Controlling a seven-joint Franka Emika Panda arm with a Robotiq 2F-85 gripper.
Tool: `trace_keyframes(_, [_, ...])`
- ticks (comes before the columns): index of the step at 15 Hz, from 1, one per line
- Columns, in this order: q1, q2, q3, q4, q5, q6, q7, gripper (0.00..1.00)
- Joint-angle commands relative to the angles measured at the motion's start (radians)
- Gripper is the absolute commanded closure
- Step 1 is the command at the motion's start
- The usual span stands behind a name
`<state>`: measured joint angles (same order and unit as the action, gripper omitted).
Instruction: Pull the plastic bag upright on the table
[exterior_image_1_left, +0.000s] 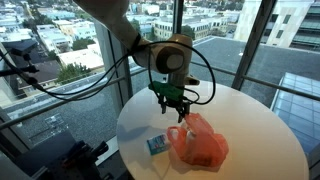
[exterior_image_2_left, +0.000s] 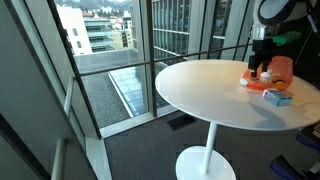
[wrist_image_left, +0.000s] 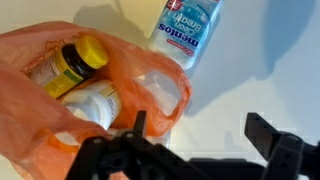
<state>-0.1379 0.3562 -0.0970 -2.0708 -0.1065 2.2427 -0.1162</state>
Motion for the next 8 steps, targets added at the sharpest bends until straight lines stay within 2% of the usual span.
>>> trace_keyframes(1, [-0.009, 0.023, -0.004, -0.008, 0.007, 0.057, -0.015, 0.00])
trace_keyframes(8, [-0.009, 0.082, -0.002, -0.009, 0.006, 0.083, -0.012, 0.00])
